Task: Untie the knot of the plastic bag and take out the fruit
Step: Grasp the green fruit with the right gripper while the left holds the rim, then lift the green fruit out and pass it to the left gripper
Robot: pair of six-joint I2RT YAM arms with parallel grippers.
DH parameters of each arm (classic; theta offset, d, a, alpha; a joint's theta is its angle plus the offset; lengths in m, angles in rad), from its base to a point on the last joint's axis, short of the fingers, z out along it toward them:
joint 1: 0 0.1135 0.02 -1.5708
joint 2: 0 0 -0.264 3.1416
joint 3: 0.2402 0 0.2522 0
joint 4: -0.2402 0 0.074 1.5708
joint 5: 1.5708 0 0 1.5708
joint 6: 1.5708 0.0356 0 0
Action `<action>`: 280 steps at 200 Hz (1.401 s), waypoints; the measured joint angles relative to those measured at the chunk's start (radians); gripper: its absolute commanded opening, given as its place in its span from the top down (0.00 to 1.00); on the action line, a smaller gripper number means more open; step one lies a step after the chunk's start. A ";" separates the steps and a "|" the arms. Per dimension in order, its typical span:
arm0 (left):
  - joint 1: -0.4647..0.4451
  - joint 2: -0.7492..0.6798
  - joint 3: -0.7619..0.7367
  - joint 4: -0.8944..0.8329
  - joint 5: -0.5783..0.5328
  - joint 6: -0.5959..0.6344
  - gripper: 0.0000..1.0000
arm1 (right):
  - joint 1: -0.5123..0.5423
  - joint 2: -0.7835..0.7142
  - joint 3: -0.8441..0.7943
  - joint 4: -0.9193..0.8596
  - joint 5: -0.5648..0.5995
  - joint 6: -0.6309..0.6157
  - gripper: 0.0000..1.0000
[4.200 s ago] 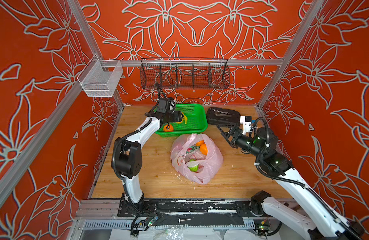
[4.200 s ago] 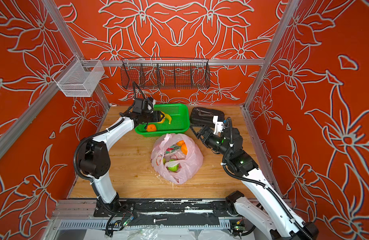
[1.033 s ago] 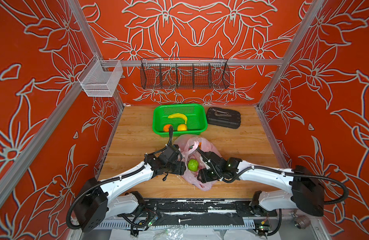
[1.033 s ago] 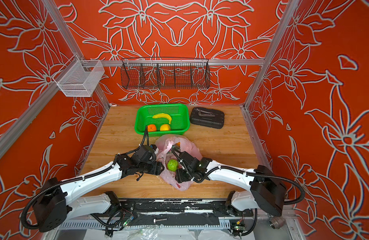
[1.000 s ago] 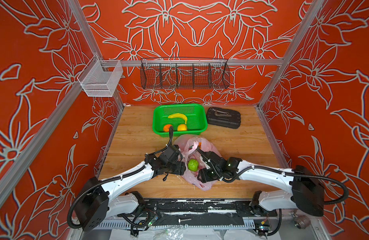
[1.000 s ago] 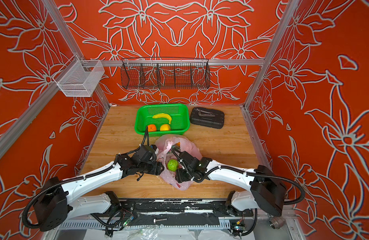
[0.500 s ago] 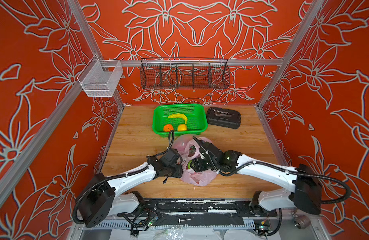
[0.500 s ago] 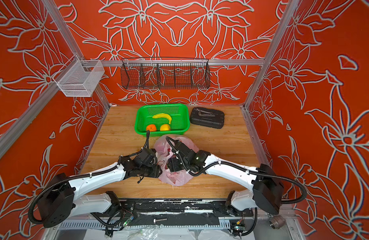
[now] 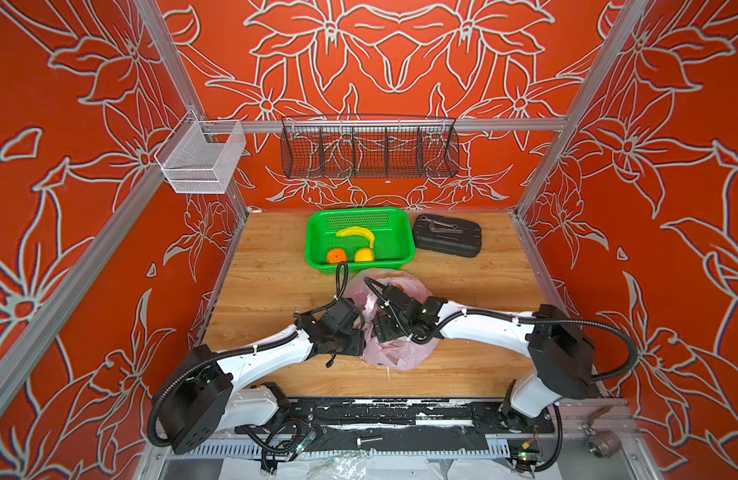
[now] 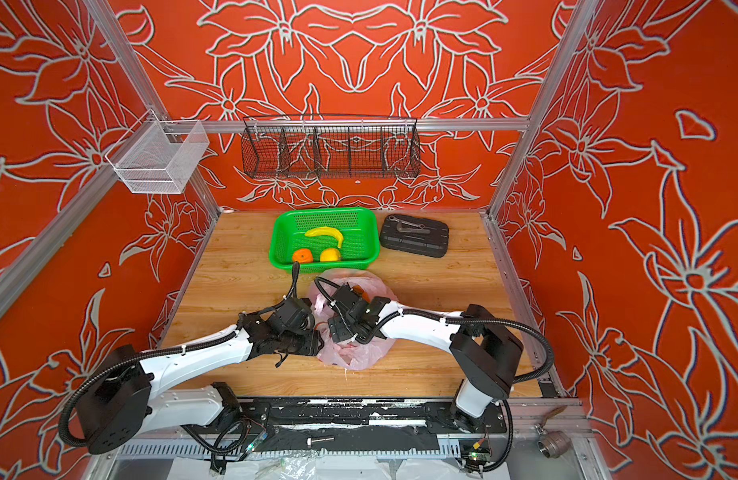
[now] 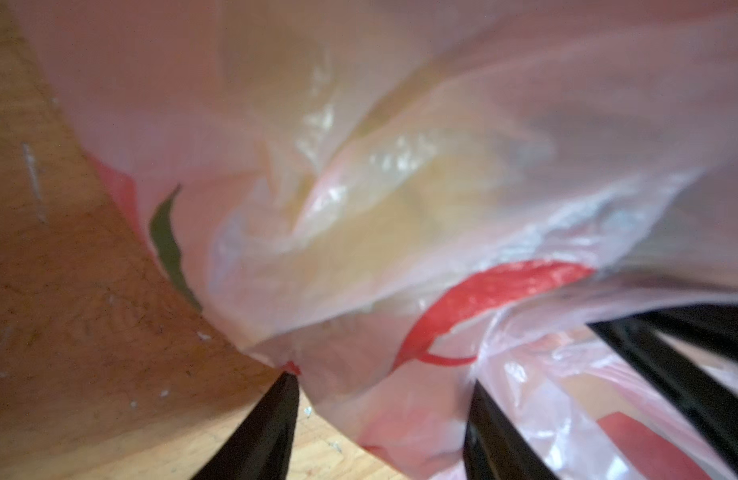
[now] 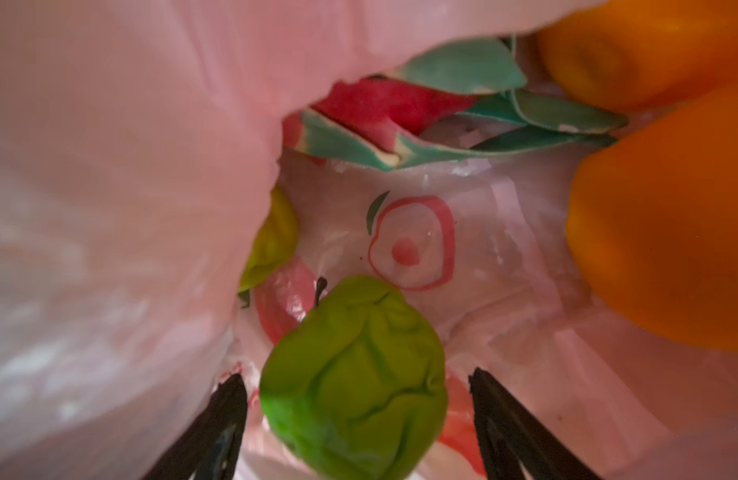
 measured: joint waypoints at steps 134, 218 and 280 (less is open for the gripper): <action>0.000 0.000 0.000 0.000 -0.011 0.000 0.39 | 0.000 -0.085 0.002 0.030 0.024 0.042 0.33; 0.000 -0.132 -0.027 0.006 -0.036 -0.002 0.33 | -0.009 -0.291 -0.127 0.078 0.050 0.084 0.35; 0.000 -0.370 -0.008 -0.007 -0.109 0.050 0.29 | -0.045 -0.543 -0.232 0.057 0.079 0.154 0.35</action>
